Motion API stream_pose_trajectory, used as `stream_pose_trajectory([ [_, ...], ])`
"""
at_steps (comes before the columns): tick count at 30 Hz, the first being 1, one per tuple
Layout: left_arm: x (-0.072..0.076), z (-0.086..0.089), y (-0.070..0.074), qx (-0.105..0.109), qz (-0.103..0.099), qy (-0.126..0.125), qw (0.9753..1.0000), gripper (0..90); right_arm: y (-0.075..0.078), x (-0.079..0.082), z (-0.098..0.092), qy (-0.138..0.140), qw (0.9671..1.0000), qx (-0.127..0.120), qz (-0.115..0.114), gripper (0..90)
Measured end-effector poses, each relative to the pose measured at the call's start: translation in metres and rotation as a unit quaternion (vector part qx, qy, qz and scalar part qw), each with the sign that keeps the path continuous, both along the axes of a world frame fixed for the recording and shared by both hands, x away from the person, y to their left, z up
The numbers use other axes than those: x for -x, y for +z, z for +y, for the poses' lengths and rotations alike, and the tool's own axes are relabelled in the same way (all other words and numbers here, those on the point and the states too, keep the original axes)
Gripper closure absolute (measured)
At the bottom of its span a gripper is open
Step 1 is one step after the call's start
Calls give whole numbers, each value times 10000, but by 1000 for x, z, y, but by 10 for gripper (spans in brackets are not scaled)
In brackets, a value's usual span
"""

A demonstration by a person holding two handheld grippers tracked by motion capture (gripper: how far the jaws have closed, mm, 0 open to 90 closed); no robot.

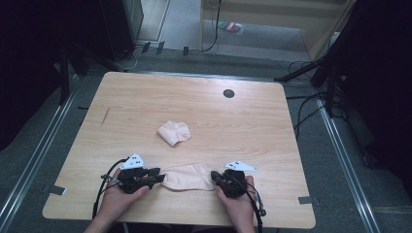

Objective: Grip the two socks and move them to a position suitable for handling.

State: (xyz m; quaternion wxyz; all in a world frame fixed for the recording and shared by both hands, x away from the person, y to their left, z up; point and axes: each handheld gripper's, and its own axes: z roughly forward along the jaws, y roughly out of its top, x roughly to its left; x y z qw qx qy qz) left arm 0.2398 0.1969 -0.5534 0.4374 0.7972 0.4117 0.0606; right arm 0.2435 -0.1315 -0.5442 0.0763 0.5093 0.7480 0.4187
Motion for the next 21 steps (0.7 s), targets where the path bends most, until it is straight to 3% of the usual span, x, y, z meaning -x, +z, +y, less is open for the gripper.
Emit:
stream_pose_trajectory([
  [2, -2, 3, 1, 218, -50, 40, 9997, 538, 7, -1, -1, 7, 9994, -289, -207, 823],
  [3, -4, 8, 3, 425, -215, 151, 9988, 484, 16, -4, 1, 21, 9983, -389, -427, 787],
  [5, -5, 11, 4, 534, -297, 214, 9979, 459, 20, -7, 2, 53, 9979, -424, -487, 763],
  [6, -7, 17, 6, 729, -503, 433, 9951, 409, 25, -13, 8, 103, 9972, -465, -585, 706],
  [7, -7, 17, 6, 729, -503, 433, 9951, 384, 25, -13, 8, 103, 9972, -465, -585, 706],
  [8, -8, 26, 8, 819, -681, 671, 9920, 369, 30, -19, 13, 107, 9964, -457, -710, 676],
  [9, -8, 26, 8, 819, -681, 671, 9920, 349, 30, -19, 13, 107, 9964, -457, -710, 676],
  [11, -9, 35, 9, 876, -804, 896, 9889, 313, 34, -27, 20, 147, 9956, -439, -812, 641],
  [12, -11, 43, 10, 903, -858, 1103, 9861, 263, 36, -33, 25, 139, 9949, -445, -893, 602],
  [13, -11, 43, 10, 903, -858, 1103, 9861, 231, 36, -33, 25, 139, 9949, -445, -893, 602],
  [14, -14, 50, 10, 897, -867, 1323, 9833, 199, 39, -40, 31, 148, 9945, -434, -939, 565],
  [16, -15, 53, 10, 877, -876, 1414, 9822, 161, 40, -43, 34, 146, 9943, -418, -969, 550],
  [18, -17, 59, 11, 806, -890, 1618, 9795, 136, 42, -51, 41, 190, 9941, -368, -998, 525],
  [19, -18, 62, 10, 712, -961, 1806, 9763, 129, 44, -58, 49, 233, 9941, -288, -1021, 502],
  [20, -18, 62, 10, 712, -961, 1806, 9763, 118, 44, -58, 49, 233, 9941, -288, -1021, 502],
  [21, -19, 66, 9, 711, -970, 1946, 9735, 108, 45, -66, 56, 289, 9936, -249, -1065, 486],
])
